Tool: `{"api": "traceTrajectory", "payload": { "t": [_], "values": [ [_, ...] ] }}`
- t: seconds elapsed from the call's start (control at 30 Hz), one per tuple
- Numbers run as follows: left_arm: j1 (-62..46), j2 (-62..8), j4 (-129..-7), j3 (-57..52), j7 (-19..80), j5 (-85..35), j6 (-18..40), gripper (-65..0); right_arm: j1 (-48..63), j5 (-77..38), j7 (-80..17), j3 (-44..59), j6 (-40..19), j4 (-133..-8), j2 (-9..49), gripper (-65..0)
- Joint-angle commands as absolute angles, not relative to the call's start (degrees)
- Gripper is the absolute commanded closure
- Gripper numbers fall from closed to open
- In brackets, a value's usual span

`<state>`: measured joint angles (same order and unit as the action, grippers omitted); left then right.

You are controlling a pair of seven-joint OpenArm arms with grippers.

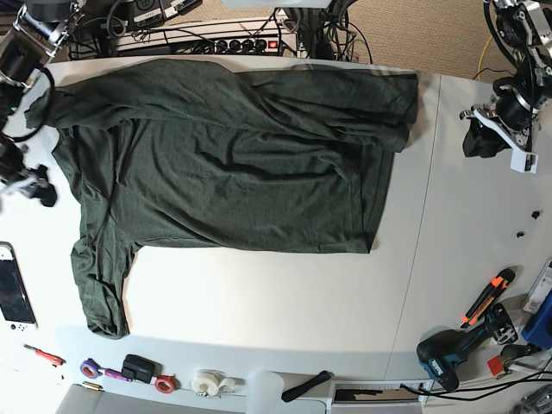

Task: Layout the t-shirt on the table in an organized manner, then fold the t-shirt properly
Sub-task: 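Open the right gripper and lift it off the shirt, then lower the right gripper onto the shirt's side edge and grasp it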

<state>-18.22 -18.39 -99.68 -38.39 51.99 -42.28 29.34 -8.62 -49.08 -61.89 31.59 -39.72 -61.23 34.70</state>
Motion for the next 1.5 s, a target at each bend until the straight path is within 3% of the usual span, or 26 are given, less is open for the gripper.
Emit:
{"api": "traceTrajectory", "payload": {
  "t": [0.0, 0.13, 0.57, 1.1, 1.13, 1.27, 1.3, 1.47],
  "values": [
    [-18.06, -19.20, -100.51, -38.81, 50.96, -43.24, 29.39, -23.2, -9.78, -50.06, -61.28, 30.35, -40.00, -62.26, 36.01, -34.7],
    [-18.09, -19.20, -100.51, -38.81, 50.96, -43.24, 29.39, -23.2, -10.76, -48.73, -61.14, 25.12, -40.00, -62.26, 35.24, -34.7],
    [-18.06, -19.18, -100.51, -38.81, 50.94, -43.29, 29.41, -23.2, -11.60, -38.41, -53.84, 24.80, -40.00, -62.24, 32.36, -34.7],
    [-18.09, -19.20, -100.51, -38.81, 50.96, -43.31, 29.41, -23.2, -11.60, -38.09, -52.05, 24.80, -40.00, -62.24, 28.73, -34.5],
    [-18.09, -19.20, -100.51, -38.81, 50.96, -43.31, 29.41, -23.2, -11.62, -38.09, -52.03, 24.80, -40.00, -62.24, 28.75, -31.8],
    [-18.06, -19.20, -100.51, -38.81, 50.96, -43.31, 29.41, -23.2, -11.62, -38.09, -52.03, 24.80, -40.00, -62.24, 28.75, -7.7],
    [-18.06, -19.20, -100.51, -38.81, 50.96, -43.31, 29.41, -23.2, -11.70, -38.09, -51.96, 24.82, -40.00, -62.24, 28.75, -4.3],
    [-18.09, -19.20, -100.51, -38.81, 50.96, -43.70, 29.41, -23.2, -14.26, -38.09, -51.96, 24.86, -40.00, -62.24, 28.75, -3.3]
  ]
}}
